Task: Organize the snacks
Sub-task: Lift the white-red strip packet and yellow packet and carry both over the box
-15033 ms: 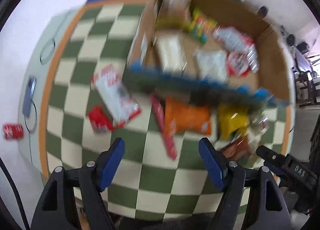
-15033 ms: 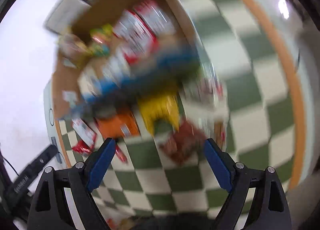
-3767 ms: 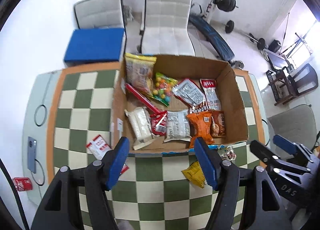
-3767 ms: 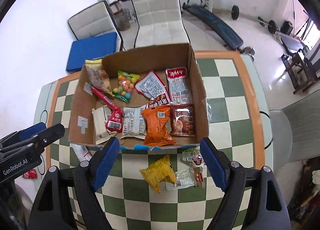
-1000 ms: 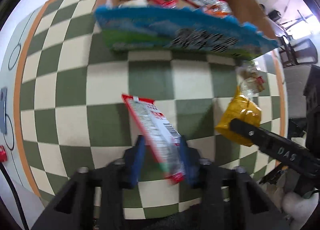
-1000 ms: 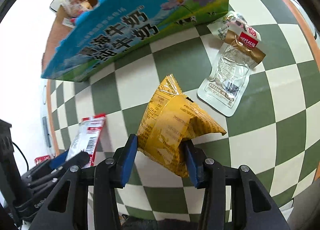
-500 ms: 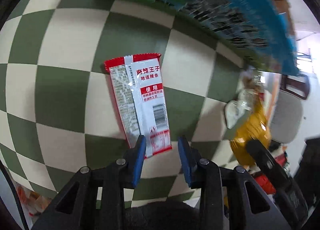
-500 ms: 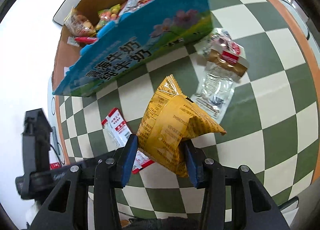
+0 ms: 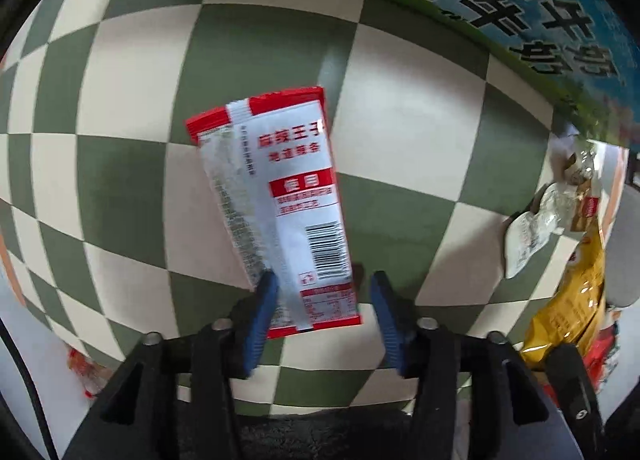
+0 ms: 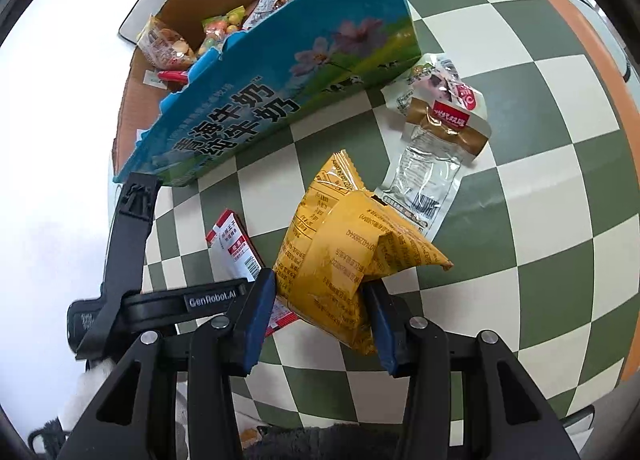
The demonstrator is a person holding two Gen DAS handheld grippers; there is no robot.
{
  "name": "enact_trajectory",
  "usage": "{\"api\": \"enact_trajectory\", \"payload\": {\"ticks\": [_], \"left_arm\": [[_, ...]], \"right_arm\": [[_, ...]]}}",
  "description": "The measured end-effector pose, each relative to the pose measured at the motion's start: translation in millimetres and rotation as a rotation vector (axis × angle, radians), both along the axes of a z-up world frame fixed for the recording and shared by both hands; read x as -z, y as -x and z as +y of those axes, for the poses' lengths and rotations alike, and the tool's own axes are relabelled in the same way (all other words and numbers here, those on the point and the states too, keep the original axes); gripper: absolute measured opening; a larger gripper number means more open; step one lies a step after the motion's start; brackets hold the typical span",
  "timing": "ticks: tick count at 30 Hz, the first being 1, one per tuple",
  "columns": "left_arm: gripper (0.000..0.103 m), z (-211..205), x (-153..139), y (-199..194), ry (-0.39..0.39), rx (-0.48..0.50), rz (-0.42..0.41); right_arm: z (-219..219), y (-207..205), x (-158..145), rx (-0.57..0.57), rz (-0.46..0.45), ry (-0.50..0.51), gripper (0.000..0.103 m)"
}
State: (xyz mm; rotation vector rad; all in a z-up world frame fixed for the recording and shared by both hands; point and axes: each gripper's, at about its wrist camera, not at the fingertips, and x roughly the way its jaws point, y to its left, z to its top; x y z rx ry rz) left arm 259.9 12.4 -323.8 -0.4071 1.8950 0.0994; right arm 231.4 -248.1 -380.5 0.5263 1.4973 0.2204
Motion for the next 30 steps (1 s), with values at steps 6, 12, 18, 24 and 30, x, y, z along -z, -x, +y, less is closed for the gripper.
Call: {"api": "enact_trajectory", "payload": {"ticks": [6, 12, 18, 24, 30], "left_arm": [[0.062, -13.4, 5.1, -10.0, -0.023, -0.006, 0.01], [0.062, -7.7, 17.2, -3.0, -0.077, -0.052, 0.035], [0.06, -22.2, 12.4, -12.1, -0.142, -0.031, -0.071], [0.046, -48.6, 0.1, -16.8, -0.112, -0.002, -0.108], [0.044, -64.9, 0.4, -6.6, -0.061, -0.001, -0.122]], "right_arm": [[-10.3, -5.2, 4.0, -0.004, 0.009, -0.032, 0.048], [-22.6, -9.9, 2.2, -0.01, -0.005, -0.046, 0.048], [-29.5, -14.7, 16.6, -0.01, 0.024, -0.055, 0.048], [-29.8, -15.8, 24.5, -0.016, 0.035, -0.049, 0.048], [-24.2, -19.8, 21.2, -0.046, 0.017, -0.04, 0.048]]}}
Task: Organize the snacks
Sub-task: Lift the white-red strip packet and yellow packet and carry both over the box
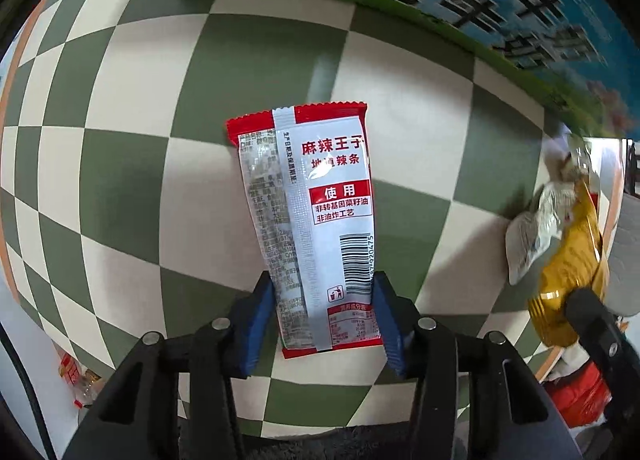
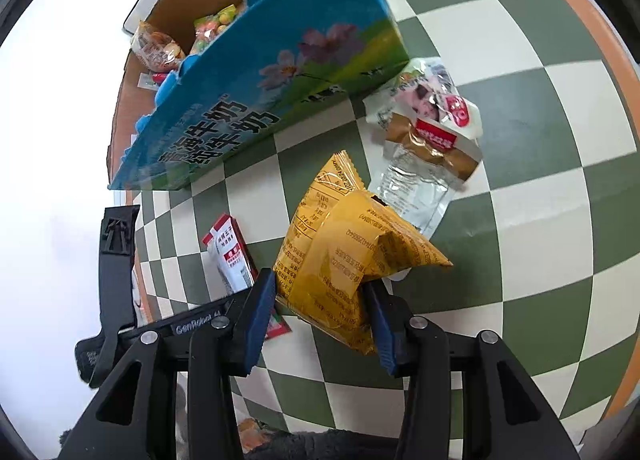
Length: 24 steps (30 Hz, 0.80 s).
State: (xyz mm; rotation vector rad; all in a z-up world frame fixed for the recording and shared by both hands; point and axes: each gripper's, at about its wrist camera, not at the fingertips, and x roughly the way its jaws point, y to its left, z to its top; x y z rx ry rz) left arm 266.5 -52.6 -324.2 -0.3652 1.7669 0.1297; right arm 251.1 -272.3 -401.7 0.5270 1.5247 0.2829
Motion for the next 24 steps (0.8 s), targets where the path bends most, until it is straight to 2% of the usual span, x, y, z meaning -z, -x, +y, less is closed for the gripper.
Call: {"api": "enact_trajectory", "payload": {"ticks": [6, 7, 9, 12, 16, 18, 22, 24], "left_arm": [[0.044, -13.1, -12.7, 2.1, 0.033, 0.034, -0.026], [0.044, -12.8, -19.5, 3.1, 0.064, 0.026, -0.03], [0.044, -14.3, -43.6, 2.2, 0.102, 0.024, -0.07], [0.044, -12.9, -96.1, 0.5, 0.155, 0.044, -0.161], [0.044, -10.4, -173.6, -27.1, 0.145, 0.104, -0.321], [0.044, -10.6, -192.1, -36.0, 0.162, 0.106, -0.378], [0.044, 3.8, -216.3, -99.2, 0.164, 0.109, -0.452], [0.044, 15.7, -222.3, -124.1, 0.164, 0.117, -0.459]], "right_arm": [[8.8, -1.6, 3.0, -0.017, 0.01, 0.002, 0.048], [10.2, -0.9, 2.1, -0.022, 0.007, 0.004, 0.048], [10.5, 0.2, -1.6, -0.027, 0.001, 0.006, 0.048], [7.9, -0.6, -15.5, -0.033, -0.009, -0.007, 0.048], [1.1, -7.2, -55.7, -0.047, -0.058, -0.054, 0.048], [0.7, -16.7, -82.7, -0.061, -0.101, -0.081, 0.048], [8.3, -50.1, -125.0, -0.09, -0.189, -0.108, 0.048], [16.0, -75.9, -138.1, -0.108, -0.236, -0.091, 0.048]]}}
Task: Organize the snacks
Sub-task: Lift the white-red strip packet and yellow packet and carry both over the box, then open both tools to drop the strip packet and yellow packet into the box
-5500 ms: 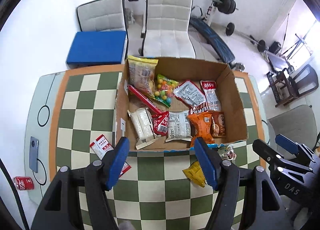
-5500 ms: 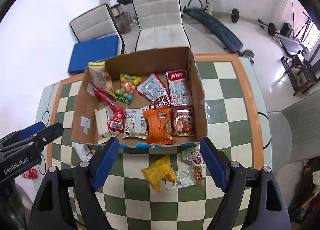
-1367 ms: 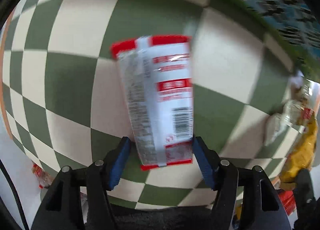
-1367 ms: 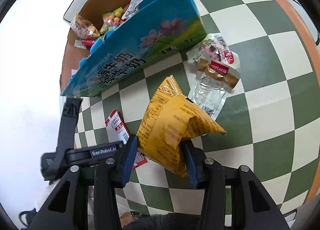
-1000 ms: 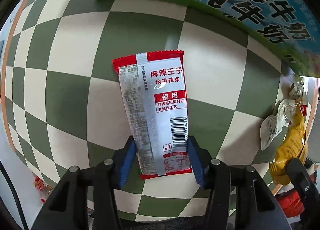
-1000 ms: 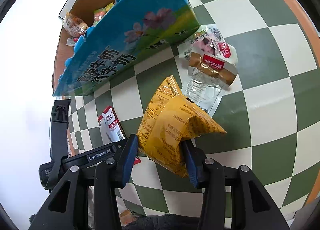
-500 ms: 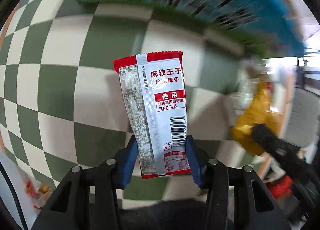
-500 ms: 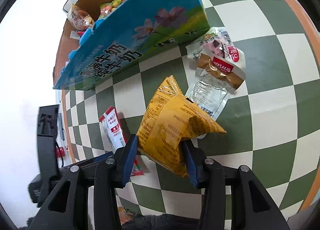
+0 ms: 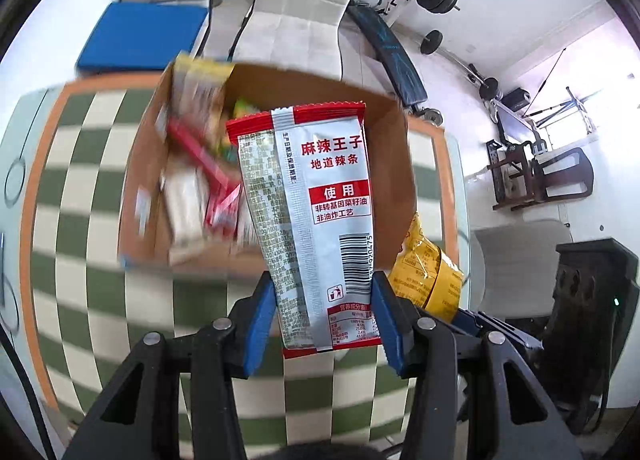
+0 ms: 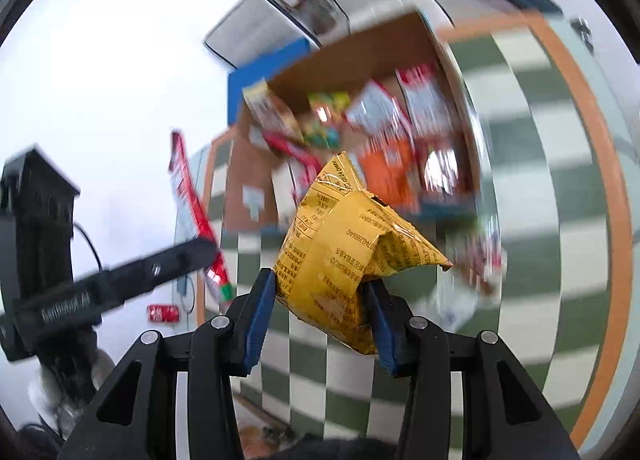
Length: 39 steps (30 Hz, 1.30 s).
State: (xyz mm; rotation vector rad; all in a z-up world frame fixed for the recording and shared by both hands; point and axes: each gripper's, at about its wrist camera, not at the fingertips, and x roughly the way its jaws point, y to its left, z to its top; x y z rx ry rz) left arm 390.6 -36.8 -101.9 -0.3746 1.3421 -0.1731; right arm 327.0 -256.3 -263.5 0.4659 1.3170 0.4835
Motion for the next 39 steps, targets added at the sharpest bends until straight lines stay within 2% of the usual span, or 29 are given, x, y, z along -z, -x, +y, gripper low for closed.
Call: {"api": "enact_trajectory", "payload": {"ticks": [3, 6, 12, 18, 21, 22, 23, 24, 26, 28, 33, 39], "left_arm": [[0.044, 7.9, 7.3, -44.7, -0.011, 0.006, 0.017], [0.044, 15.5, 29.6, -86.5, -0.012, 0.006, 0.069], [0.045, 17.0, 55.1, -125.1, -0.009, 0.015, 0.142], [0.046, 16.2, 75.1, -148.7, -0.086, 0.046, 0.213], [0.049, 25.6, 79.9, -153.7, -0.098, 0.027, 0.212], [0.051, 27.6, 80.5, -153.6, -0.09, 0.023, 0.214], [0.059, 29.4, 80.0, -153.2, -0.08, 0.024, 0.212], [0.068, 31.2, 78.5, -152.8, -0.075, 0.022, 0.203], [0.075, 33.8, 77.6, -151.1, -0.07, 0.016, 0.208], [0.076, 34.8, 77.3, -149.9, -0.045, 0.013, 0.212], [0.076, 32.5, 62.5, -140.8, -0.062, 0.023, 0.181], [0.078, 30.3, 33.5, -116.8, -0.145, 0.05, 0.098]], "right_arm": [[6.5, -43.3, -7.3, -0.002, -0.055, 0.042, 0.048], [15.0, -87.6, -1.9, -0.005, -0.08, 0.105, 0.048], [22.2, -163.3, 29.3, -0.021, -0.063, 0.215, 0.048], [34.3, -212.4, 57.6, -0.068, -0.027, 0.25, 0.048], [38.5, -226.8, 66.0, -0.069, -0.002, 0.277, 0.06], [38.0, -232.1, 67.2, -0.063, -0.007, 0.279, 0.071], [37.3, -233.2, 66.8, -0.06, -0.007, 0.272, 0.08], [35.9, -233.8, 66.1, -0.056, -0.007, 0.252, 0.08], [33.0, -232.6, 61.0, -0.048, -0.017, 0.222, 0.08], [31.3, -230.6, 57.1, -0.044, -0.022, 0.224, 0.081], [24.9, -220.3, 49.1, -0.026, -0.03, 0.242, 0.081], [23.6, -195.3, 28.6, -0.015, -0.054, 0.336, 0.085]]}}
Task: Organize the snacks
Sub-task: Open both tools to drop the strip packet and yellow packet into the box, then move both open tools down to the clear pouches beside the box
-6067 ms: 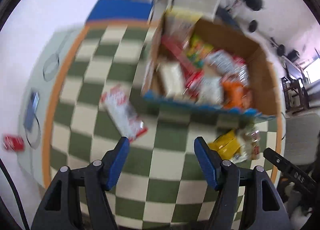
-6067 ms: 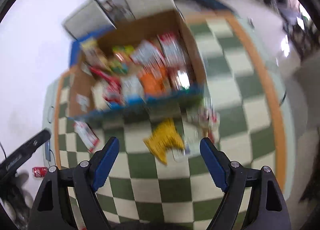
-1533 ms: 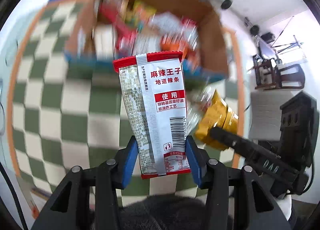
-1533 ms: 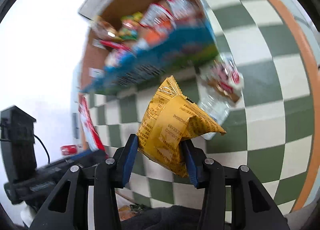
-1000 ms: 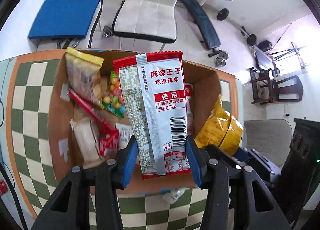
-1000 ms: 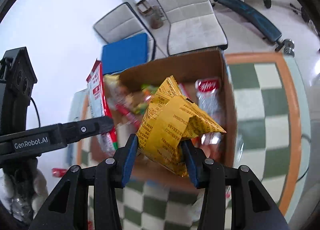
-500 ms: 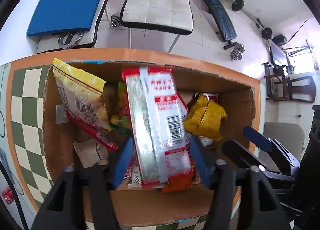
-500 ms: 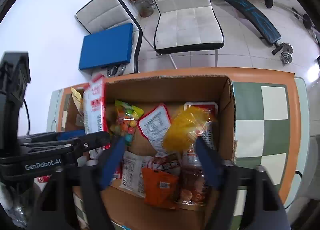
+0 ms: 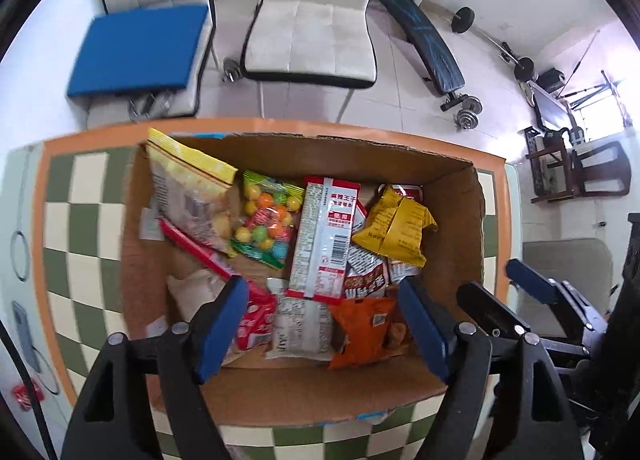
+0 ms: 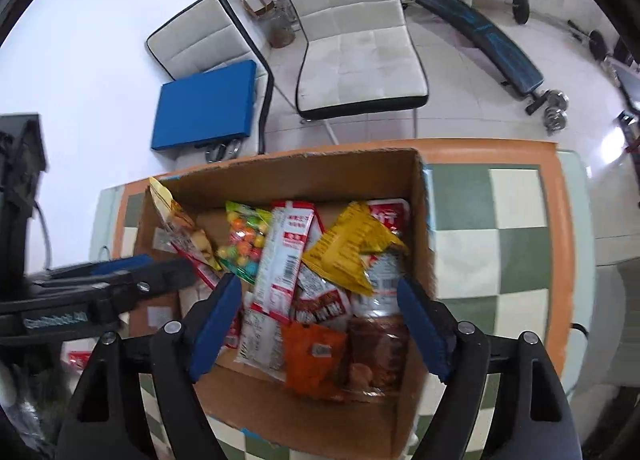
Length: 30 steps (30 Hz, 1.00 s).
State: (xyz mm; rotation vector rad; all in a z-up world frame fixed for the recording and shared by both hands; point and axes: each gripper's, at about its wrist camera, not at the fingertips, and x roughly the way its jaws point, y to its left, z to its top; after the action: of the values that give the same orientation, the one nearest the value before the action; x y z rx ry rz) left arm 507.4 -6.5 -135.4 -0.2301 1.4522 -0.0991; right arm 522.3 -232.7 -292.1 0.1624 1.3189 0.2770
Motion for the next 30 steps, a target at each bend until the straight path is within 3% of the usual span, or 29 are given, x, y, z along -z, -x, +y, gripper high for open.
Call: {"api": "enact_trajectory", "payload": {"ticks": [4, 8, 19, 24, 27, 30], "left_arm": [[0.08, -0.8, -18.5, 26.9, -0.035, 0.024, -0.058], [0.08, 4.0, -29.7, 52.4, -0.037, 0.018, -0.099], [0.08, 16.7, -68.3, 118.6, -0.118, -0.016, -0.259], [0.08, 2.9, -89.2, 152.1, -0.158, 0.019, -0.353], [0.08, -20.1, -86.5, 176.3, -0.223, 0.075, -0.387], [0.08, -47.0, -59.4, 193.2, -0.246, 0.149, -0.342]], "right_arm": [[-0.2, 25.7, -14.9, 0.003, -0.044, 0.094, 0.09], [-3.1, 56.6, -26.6, 0.024, -0.063, 0.104, 0.092], [-2.6, 131.8, -58.1, 0.049, -0.11, 0.058, 0.095], [-10.5, 159.0, -76.4, 0.074, -0.129, -0.033, 0.095], [-29.9, 179.4, -75.5, 0.112, -0.108, -0.089, 0.095], [-56.0, 203.2, -59.3, 0.152, -0.054, -0.099, 0.095]]}}
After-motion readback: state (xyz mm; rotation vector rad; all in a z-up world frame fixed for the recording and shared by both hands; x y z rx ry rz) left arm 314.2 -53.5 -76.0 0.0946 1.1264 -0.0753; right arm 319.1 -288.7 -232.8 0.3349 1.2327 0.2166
